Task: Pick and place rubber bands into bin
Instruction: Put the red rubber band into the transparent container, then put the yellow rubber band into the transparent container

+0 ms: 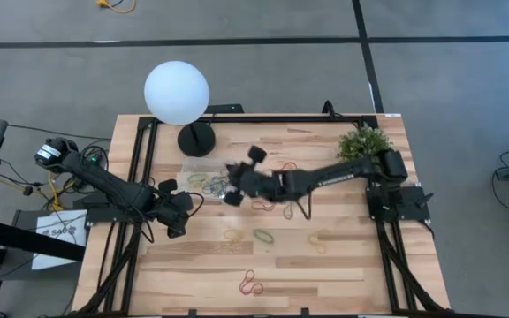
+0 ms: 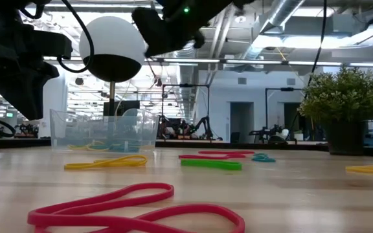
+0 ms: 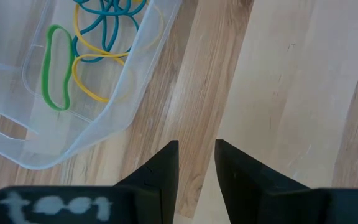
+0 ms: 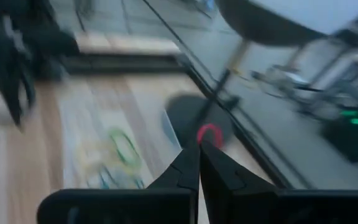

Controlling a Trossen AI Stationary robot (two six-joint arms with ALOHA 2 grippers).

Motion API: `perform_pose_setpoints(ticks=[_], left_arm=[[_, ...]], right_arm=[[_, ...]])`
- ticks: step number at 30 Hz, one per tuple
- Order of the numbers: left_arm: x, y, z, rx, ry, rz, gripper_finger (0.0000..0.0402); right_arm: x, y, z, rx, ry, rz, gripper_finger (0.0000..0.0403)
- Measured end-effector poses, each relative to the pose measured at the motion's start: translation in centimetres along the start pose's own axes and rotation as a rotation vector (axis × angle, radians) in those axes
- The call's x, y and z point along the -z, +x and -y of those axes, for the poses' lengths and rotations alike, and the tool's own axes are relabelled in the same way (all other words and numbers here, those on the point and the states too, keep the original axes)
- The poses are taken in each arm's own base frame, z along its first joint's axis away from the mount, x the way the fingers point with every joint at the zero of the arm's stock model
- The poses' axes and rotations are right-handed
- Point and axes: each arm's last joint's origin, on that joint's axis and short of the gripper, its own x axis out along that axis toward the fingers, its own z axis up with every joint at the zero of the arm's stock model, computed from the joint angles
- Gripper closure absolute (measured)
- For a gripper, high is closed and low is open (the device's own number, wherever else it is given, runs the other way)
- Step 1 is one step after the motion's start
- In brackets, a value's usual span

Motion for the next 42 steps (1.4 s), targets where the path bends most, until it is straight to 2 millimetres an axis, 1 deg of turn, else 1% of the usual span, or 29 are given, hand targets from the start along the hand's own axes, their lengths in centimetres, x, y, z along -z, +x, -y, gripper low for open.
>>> perform_pose_setpoints(ticks=[3, 6, 10, 12, 14, 17, 19, 21, 23, 27, 29, 33, 37, 39, 42], left_arm=[[0.0, 0.0, 0.0, 0.0, 0.004, 0.0, 0.0307], [0.0, 0.0, 0.0, 0.0, 0.02, 0.0, 0.0307], [0.0, 0.0, 0.0, 0.0, 0.02, 0.0, 0.0307], [0.0, 0.0, 0.0, 0.0, 0.02, 0.0, 0.0307], [0.0, 0.0, 0.0, 0.0, 0.02, -0.001, 0.0307], [0.0, 0.0, 0.0, 0.0, 0.02, 0.0, 0.0307], [0.0, 0.0, 0.0, 0.0, 0.02, 0.0, 0.0307], [0.0, 0.0, 0.0, 0.0, 0.019, 0.0, 0.0307], [0.0, 0.0, 0.0, 0.0, 0.019, 0.0, 0.0307], [0.0, 0.0, 0.0, 0.001, 0.018, -0.001, 0.0307], [0.0, 0.0, 0.0, 0.001, 0.018, -0.001, 0.0307], [0.0, 0.0, 0.0, 0.001, 0.015, -0.001, 0.0307], [0.0, 0.0, 0.0, 0.001, 0.015, 0.0, 0.0307], [0.0, 0.0, 0.0, 0.001, 0.015, -0.001, 0.0307], [0.0, 0.0, 0.0, 0.001, 0.014, 0.0, 0.0307]], right_arm=[[-0.8, 1.3, 1.6, -0.131, 0.079, 0.088, 0.0402], [-0.8, 2.5, 2.3, -0.238, 0.155, 0.14, 0.0402], [0.5, 3.6, 2.9, -0.249, 0.171, 0.054, 0.0402], [1.1, 4.3, 2.7, -0.239, 0.192, 0.028, 0.0403], [2.4, 4.7, 2.7, -0.243, 0.174, -0.048, 0.0403], [2.7, 5.4, 2.0, -0.252, 0.178, -0.037, 0.0403], [3.9, 5.7, 1.7, -0.254, 0.152, -0.093, 0.0403], [4.8, 6.6, 1.0, -0.254, 0.149, -0.101, 0.0402], [5.6, 7.0, 0.7, -0.252, 0.146, -0.13, 0.0397], [5.9, 7.5, 0.5, -0.244, 0.177, -0.129, 0.0372], [6.6, 7.4, 0.5, -0.244, 0.15, -0.173, 0.0355], [5.5, 7.1, 0.8, -0.245, 0.161, -0.125, 0.0324], [5.2, 6.6, 0.5, -0.255, 0.139, -0.121, 0.0304], [4.7, 5.9, 0.4, -0.267, 0.098, -0.117, 0.0299], [3.3, 4.3, 0.1, -0.291, 0.05, -0.079, 0.0295]])
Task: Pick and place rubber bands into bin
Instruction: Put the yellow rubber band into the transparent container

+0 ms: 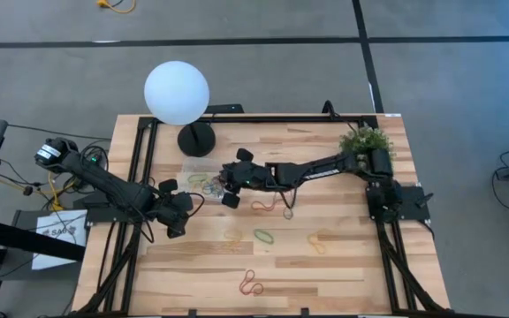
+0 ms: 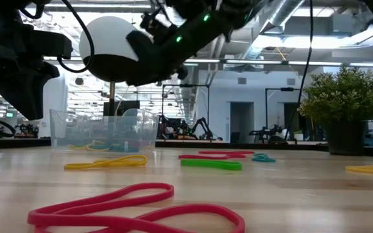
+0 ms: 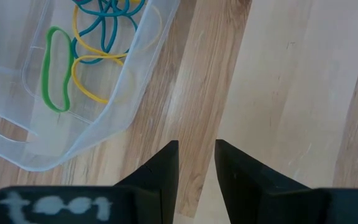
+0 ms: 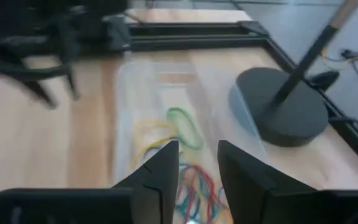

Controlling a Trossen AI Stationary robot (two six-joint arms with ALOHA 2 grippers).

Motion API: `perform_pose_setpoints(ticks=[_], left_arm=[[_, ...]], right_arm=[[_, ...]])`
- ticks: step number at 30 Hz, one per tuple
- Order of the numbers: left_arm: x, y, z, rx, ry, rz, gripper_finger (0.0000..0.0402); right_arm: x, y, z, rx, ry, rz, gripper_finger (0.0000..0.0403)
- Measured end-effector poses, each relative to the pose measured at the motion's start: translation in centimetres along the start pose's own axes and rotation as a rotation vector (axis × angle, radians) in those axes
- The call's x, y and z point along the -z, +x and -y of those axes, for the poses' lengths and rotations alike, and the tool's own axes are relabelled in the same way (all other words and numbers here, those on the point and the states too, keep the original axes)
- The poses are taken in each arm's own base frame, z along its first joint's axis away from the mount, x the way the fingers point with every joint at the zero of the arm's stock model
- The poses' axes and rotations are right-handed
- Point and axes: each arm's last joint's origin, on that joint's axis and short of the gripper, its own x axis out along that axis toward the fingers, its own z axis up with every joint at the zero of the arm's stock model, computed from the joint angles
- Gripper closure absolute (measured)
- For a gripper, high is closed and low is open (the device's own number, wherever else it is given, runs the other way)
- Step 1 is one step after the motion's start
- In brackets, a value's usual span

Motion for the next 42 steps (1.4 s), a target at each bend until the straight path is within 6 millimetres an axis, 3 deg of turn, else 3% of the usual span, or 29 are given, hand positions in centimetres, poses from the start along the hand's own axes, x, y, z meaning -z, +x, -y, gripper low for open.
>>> perform_pose_setpoints(ticks=[4, 11, 15, 18, 21, 26, 30, 35, 42], left_arm=[[0.0, 0.0, 0.0, 0.0, 0.0, 0.0, 0.0307], [0.0, 0.0, 0.0, -0.001, 0.004, 0.004, 0.0307], [-0.1, 0.0, 0.0, -0.007, 0.002, 0.01, 0.0307], [-0.2, 0.0, 0.1, 0.001, -0.002, 0.021, 0.0307], [-0.3, 0.0, 0.2, 0.009, -0.008, 0.033, 0.0307], [-0.4, 0.0, 0.3, 0.019, -0.013, 0.048, 0.0307], [-0.4, 0.0, 0.3, 0.019, -0.012, 0.048, 0.0307], [-0.4, 0.0, 0.3, 0.018, -0.012, 0.049, 0.0307], [-0.4, 0.0, 0.2, 0.013, -0.008, 0.052, 0.0307]], right_arm=[[-0.9, -3.3, -1.3, -0.045, -0.046, -0.08, 0.0295], [-2.4, -13.5, -4.1, -0.147, -0.032, -0.266, 0.0296], [-1.4, -18.7, -4.8, -0.134, 0.066, -0.447, 0.0296], [0.7, -20.7, -5.6, -0.069, 0.136, -0.596, 0.0296], [3.6, -21.1, -6.4, 0.017, 0.181, -0.733, 0.0296], [9.0, -20.0, -8.0, 0.06, 0.21, -0.914, 0.0296], [11.7, -19.0, -9.1, 0.024, 0.2, -1.014, 0.0296], [13.7, -17.5, -10.1, -0.04, 0.157, -1.108, 0.0296], [14.7, -15.6, -9.7, -0.005, 0.15, -1.136, 0.0296]])
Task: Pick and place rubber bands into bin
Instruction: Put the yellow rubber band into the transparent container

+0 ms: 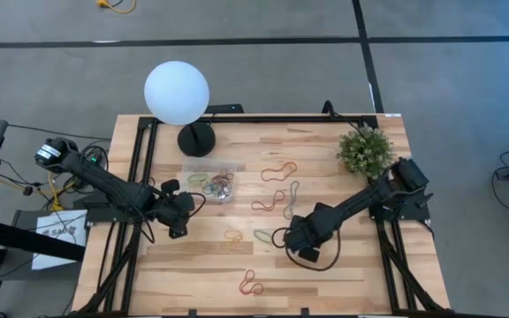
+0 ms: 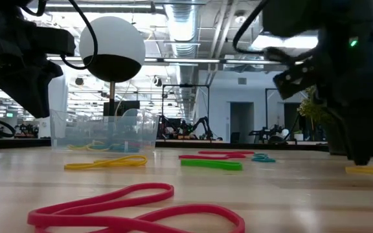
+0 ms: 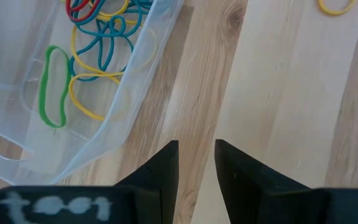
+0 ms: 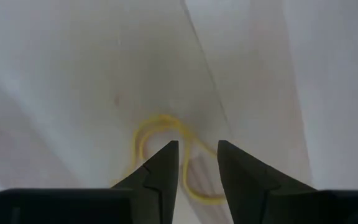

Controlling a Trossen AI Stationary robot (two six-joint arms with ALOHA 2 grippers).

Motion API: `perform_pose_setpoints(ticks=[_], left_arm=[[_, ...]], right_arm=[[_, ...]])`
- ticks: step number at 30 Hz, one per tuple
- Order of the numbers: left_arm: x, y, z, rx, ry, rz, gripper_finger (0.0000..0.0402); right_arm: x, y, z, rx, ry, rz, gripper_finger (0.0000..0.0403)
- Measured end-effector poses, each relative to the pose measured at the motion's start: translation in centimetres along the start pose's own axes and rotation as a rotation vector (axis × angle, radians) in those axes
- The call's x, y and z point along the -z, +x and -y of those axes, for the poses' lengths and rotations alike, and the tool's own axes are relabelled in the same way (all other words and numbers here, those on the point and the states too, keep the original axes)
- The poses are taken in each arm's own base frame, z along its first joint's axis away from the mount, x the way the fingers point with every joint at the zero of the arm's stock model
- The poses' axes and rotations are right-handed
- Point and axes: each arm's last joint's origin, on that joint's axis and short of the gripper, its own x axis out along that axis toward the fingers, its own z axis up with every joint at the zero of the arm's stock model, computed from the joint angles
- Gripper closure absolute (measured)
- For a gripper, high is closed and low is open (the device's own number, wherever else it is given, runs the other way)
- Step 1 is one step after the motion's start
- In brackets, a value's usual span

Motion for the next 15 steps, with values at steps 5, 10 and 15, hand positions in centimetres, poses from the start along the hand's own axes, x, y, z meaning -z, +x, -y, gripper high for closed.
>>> perform_pose_setpoints(ticks=[5, 10, 15], left_arm=[[0.0, 0.0, 0.0, 0.0, 0.002, -0.001, 0.0307], [0.0, 0.0, 0.0, -0.001, 0.003, -0.001, 0.0307], [0.0, 0.0, 0.0, -0.001, 0.004, -0.001, 0.0307]], right_arm=[[-0.5, 0.9, 0.1, -0.015, -0.019, -0.05, 0.0296], [-0.8, 1.4, 0.2, -0.005, -0.051, -0.06, 0.0299], [-0.9, 1.4, 0.2, 0.008, -0.015, -0.035, 0.0357]])
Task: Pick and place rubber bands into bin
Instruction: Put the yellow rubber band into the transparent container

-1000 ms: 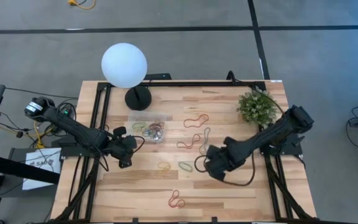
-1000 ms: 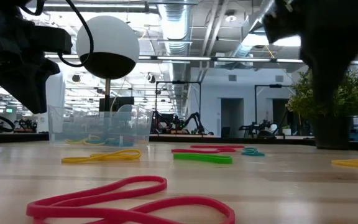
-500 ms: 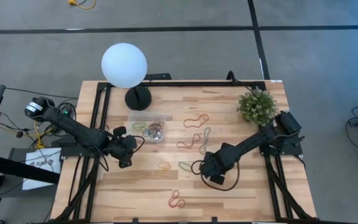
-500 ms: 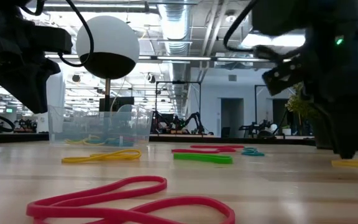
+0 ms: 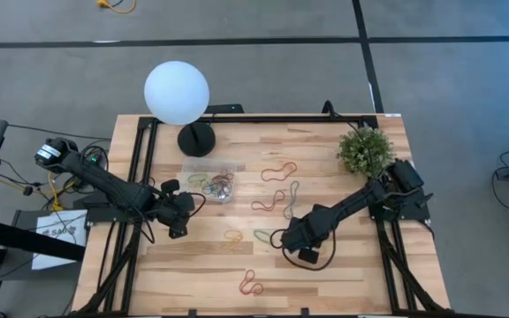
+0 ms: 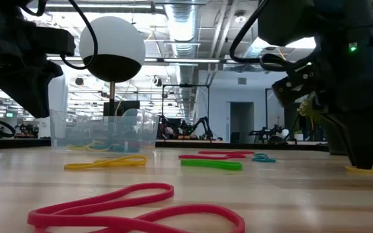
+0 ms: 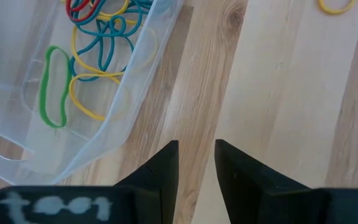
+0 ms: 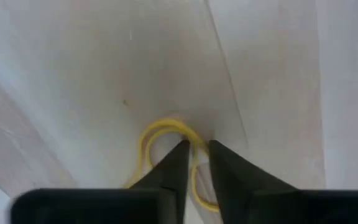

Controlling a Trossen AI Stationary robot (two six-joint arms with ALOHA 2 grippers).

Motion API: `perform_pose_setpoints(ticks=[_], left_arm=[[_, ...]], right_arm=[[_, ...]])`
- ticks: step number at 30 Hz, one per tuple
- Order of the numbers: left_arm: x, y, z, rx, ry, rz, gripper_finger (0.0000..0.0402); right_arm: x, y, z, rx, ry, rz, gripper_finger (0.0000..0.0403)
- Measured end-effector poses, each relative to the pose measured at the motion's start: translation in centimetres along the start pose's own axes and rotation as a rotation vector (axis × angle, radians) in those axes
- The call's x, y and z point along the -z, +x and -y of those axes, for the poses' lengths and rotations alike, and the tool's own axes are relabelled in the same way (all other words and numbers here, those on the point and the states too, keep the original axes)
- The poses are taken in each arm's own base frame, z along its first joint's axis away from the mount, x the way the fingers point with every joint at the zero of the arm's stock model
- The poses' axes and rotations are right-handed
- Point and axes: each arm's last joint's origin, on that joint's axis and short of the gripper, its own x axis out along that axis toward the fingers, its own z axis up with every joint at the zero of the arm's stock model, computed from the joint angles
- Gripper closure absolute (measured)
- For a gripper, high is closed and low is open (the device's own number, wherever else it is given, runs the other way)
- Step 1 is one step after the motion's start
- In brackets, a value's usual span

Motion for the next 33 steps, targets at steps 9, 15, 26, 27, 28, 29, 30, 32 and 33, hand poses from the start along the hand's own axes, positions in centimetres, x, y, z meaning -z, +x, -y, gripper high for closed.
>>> perform_pose_setpoints(ticks=[9, 15, 26, 27, 28, 29, 30, 32, 33], left_arm=[[0.0, 0.0, 0.0, -0.001, 0.0, -0.001, 0.0307], [0.0, 0.0, 0.0, -0.001, 0.001, -0.001, 0.0307], [0.0, 0.0, 0.0, 0.0, 0.0, 0.0, 0.0307], [0.0, 0.0, 0.0, 0.0, 0.0, 0.001, 0.0307], [0.0, 0.0, 0.0, 0.0, 0.0, 0.001, 0.0307], [0.0, 0.0, 0.0, 0.0, 0.0, 0.001, 0.0307], [0.0, 0.0, 0.0, 0.0, 0.0, 0.001, 0.0307], [0.0, 0.0, 0.0, 0.0, 0.0, 0.001, 0.0307], [0.0, 0.0, 0.0, 0.0, 0.0, 0.0, 0.0307]], right_arm=[[-0.4, -4.5, 0.2, -0.035, 0.018, 0.155, 0.04], [-0.8, -10.5, 1.4, 0.049, 0.015, 0.546, 0.0401], [-10.5, -14.9, 4.3, -0.009, 0.035, 1.273, 0.0402], [-11.6, -14.4, 4.5, -0.029, 0.017, 1.303, 0.0402], [-12.7, -14.1, 4.7, -0.054, 0.002, 1.34, 0.0402], [-13.6, -13.8, 4.9, -0.064, -0.01, 1.363, 0.0402], [-14.5, -13.3, 5.1, -0.055, -0.013, 1.372, 0.0403], [-16.3, -12.6, 5.5, -0.038, -0.005, 1.393, 0.0403], [-17.2, -12.1, 5.7, -0.024, -0.001, 1.384, 0.0403]])
